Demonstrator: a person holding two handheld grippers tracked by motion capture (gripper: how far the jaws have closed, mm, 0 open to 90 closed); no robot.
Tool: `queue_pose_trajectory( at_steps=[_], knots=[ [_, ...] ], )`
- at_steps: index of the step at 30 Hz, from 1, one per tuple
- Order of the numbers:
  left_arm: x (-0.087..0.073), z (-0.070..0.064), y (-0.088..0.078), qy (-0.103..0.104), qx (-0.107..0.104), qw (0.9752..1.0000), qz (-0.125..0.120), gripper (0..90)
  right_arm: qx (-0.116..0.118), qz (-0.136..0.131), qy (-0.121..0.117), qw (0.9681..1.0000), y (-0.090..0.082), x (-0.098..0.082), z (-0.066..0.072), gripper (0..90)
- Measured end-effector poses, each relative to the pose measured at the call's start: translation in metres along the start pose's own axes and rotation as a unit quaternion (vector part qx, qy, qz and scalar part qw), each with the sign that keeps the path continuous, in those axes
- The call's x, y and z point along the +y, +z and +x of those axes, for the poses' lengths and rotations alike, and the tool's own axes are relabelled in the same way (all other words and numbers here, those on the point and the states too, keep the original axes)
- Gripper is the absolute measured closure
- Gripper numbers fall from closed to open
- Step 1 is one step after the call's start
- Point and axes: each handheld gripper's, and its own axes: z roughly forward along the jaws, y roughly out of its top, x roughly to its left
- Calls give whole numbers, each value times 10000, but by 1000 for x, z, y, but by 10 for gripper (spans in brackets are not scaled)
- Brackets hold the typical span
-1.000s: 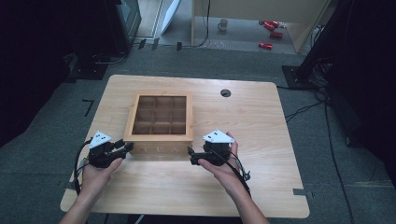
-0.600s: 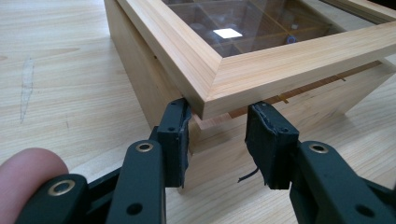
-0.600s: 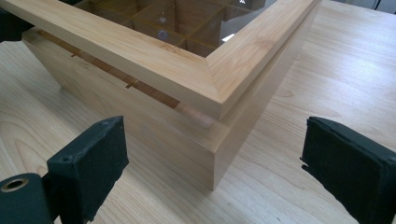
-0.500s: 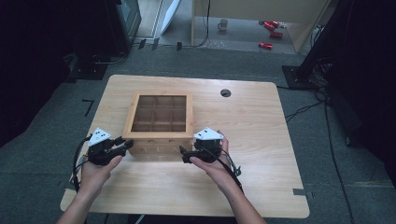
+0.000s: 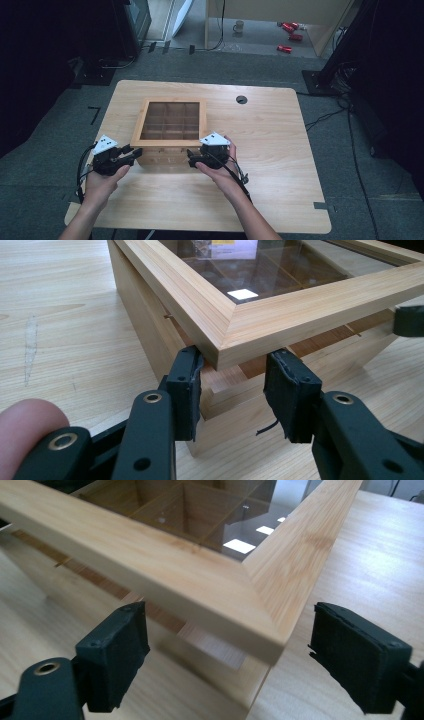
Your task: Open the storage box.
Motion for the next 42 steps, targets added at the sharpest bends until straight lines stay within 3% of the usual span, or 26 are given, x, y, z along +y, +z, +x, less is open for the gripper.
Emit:
queue_pose_trajectory(
  at_steps=[5,14,19,23,28,39,42],
  knots=[
    [1,1,0,-16,-28,10000,-16,587,-128,-143,24,9998,4,4,-2,218],
    [2,4,-4,-67,-37,9999,-112,575,-182,-418,-316,9985,5,6,-2,247],
    [-1,8,-6,-48,67,9999,-124,557,-159,-435,-344,9983,5,6,-3,249],
    [-3,9,-4,85,280,9996,-64,540,-135,-473,-322,9983,5,7,-4,250],
    [-2,12,-3,56,400,9991,-161,522,-90,-505,-259,9983,4,10,-6,253],
    [12,17,2,204,465,9978,-423,479,-94,-629,-146,9979,2,16,-10,296],
    [15,17,3,186,452,9977,-465,480,-259,-792,-463,9954,-1,18,-8,296]
  ],
)
